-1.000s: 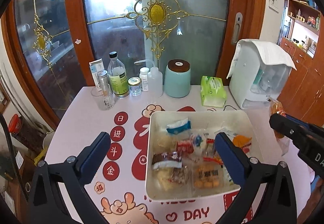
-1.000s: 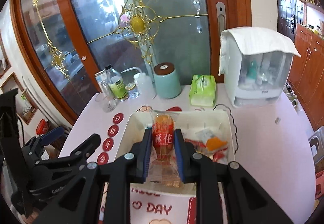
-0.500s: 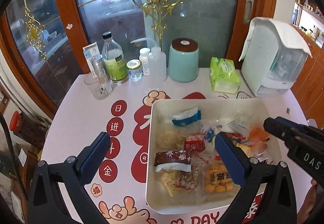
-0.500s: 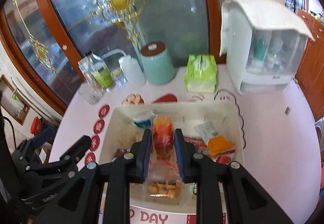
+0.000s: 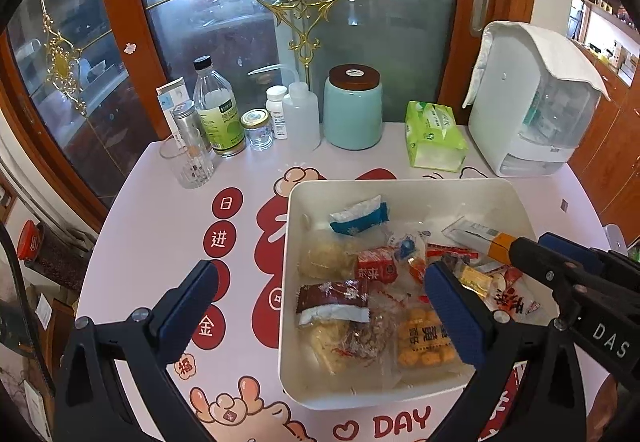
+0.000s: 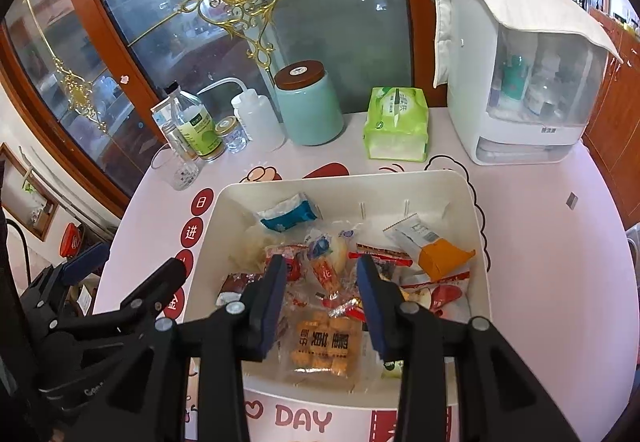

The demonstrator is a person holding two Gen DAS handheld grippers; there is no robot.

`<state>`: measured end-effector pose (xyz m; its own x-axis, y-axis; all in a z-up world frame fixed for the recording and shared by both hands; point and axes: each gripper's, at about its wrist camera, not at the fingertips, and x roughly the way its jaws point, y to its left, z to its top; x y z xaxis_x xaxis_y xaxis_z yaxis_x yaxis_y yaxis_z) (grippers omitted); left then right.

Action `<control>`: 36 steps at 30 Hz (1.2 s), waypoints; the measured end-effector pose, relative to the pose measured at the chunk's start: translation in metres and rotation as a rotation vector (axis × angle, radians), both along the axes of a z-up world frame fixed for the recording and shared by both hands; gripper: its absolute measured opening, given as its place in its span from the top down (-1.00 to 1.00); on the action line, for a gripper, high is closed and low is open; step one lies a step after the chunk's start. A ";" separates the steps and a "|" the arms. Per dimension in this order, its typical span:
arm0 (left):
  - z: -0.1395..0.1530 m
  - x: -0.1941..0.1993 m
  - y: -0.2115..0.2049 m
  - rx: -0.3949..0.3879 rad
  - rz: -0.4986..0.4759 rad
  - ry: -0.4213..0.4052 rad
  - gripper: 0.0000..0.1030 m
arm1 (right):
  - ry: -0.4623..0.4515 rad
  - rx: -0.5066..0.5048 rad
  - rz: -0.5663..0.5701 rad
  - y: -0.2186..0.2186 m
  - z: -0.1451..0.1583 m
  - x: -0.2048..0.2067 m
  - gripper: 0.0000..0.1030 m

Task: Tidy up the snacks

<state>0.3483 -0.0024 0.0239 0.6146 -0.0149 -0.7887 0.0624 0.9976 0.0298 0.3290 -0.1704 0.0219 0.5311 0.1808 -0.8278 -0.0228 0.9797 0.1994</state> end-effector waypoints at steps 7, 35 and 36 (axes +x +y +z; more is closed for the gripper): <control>0.002 -0.028 -0.002 -0.011 -0.010 0.011 -0.98 | -0.012 -0.004 0.013 -0.001 0.004 -0.028 0.28; 0.000 -0.284 0.017 -0.046 -0.020 0.103 -0.99 | 0.059 0.058 0.020 0.002 -0.002 -0.270 0.24; 0.002 -0.288 0.018 -0.049 -0.014 0.103 -0.98 | 0.054 0.053 0.026 0.004 0.002 -0.277 0.21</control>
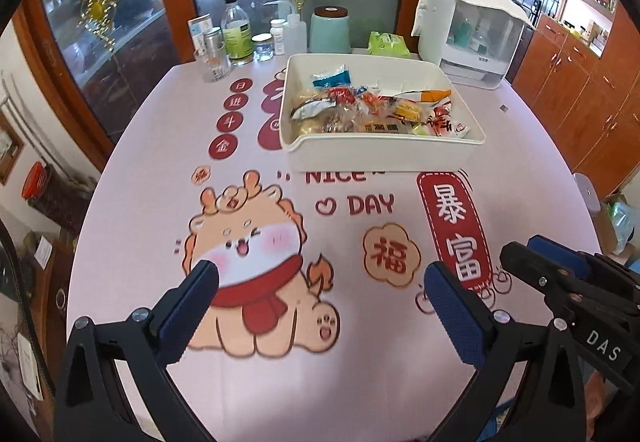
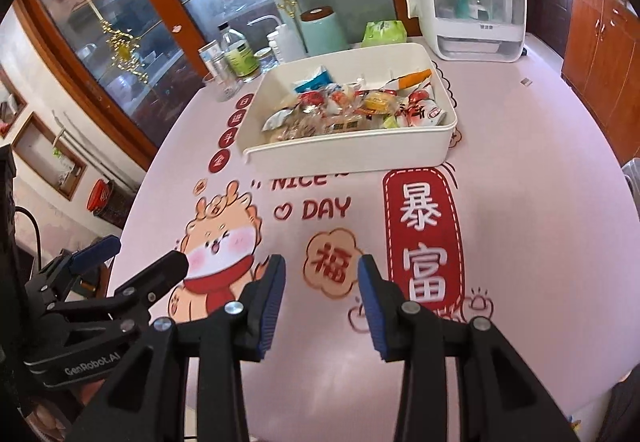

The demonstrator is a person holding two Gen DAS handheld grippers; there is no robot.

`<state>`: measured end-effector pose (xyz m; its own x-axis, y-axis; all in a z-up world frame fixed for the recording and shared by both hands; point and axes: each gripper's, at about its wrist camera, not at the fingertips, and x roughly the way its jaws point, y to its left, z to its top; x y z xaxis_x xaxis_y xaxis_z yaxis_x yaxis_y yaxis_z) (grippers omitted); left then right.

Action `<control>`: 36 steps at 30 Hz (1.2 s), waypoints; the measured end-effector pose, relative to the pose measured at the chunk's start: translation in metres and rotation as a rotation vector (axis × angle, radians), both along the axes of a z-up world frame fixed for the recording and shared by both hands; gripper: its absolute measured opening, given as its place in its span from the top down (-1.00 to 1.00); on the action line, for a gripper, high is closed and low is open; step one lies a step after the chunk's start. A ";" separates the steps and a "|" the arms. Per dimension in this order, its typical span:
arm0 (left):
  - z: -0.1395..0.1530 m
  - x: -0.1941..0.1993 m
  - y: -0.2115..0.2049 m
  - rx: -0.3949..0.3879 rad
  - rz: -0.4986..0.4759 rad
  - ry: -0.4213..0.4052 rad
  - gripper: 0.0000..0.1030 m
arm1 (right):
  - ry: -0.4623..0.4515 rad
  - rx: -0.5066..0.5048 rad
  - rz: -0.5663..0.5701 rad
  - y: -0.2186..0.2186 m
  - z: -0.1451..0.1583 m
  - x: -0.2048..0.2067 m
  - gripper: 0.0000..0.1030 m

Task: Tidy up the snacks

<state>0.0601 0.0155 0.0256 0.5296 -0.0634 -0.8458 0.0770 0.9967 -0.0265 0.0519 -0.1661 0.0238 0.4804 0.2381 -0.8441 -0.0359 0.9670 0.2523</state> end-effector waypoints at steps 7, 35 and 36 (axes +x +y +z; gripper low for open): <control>0.010 -0.028 0.001 0.038 0.050 -0.037 -0.98 | -0.034 -0.038 0.009 0.011 0.021 -0.030 0.03; 0.014 -0.044 -0.002 0.038 0.064 -0.038 -0.98 | -0.050 -0.036 -0.014 0.009 0.026 -0.051 0.02; 0.014 -0.044 -0.002 0.038 0.063 -0.037 -0.98 | -0.051 -0.039 -0.015 0.009 0.027 -0.051 0.02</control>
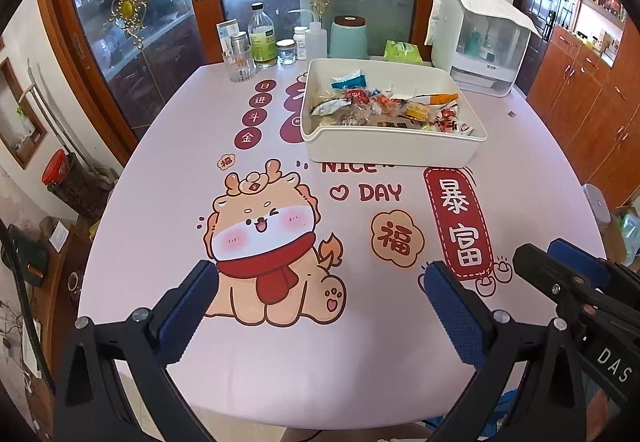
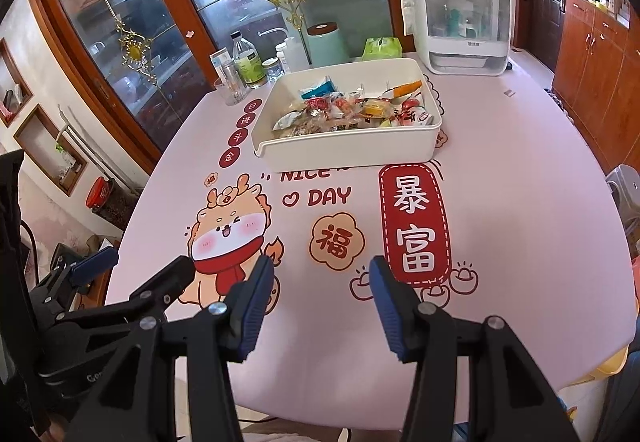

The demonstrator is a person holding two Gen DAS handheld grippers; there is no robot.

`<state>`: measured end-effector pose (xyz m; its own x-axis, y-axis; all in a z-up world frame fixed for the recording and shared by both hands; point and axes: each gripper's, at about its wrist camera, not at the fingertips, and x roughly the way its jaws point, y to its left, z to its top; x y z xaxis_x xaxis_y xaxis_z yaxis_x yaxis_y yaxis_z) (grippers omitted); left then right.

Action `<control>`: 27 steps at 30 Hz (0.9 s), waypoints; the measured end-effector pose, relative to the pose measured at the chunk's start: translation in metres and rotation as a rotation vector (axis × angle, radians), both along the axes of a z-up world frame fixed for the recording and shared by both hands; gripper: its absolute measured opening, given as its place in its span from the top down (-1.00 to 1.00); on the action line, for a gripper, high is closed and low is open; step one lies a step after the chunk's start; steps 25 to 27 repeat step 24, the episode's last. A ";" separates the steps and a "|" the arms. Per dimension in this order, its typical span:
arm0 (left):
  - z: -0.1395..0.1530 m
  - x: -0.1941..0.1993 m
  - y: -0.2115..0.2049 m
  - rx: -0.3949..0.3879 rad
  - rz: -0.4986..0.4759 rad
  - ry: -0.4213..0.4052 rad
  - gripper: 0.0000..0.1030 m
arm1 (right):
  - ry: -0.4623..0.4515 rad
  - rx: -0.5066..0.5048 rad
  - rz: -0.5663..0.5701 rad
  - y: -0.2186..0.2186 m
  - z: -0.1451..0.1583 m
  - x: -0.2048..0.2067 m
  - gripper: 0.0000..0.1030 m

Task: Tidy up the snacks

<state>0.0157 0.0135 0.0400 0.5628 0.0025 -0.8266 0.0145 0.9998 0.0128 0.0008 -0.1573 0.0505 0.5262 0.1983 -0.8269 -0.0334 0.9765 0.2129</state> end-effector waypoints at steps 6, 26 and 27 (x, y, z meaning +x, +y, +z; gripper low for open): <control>0.000 0.001 -0.001 0.001 0.003 -0.001 -0.98 | 0.000 -0.003 -0.005 0.001 0.000 -0.001 0.02; -0.005 0.000 -0.008 -0.006 -0.005 0.007 -0.98 | -0.005 -0.003 -0.010 -0.001 0.001 -0.002 0.02; -0.005 0.000 -0.008 -0.006 -0.005 0.007 -0.98 | -0.005 -0.003 -0.010 -0.001 0.001 -0.002 0.02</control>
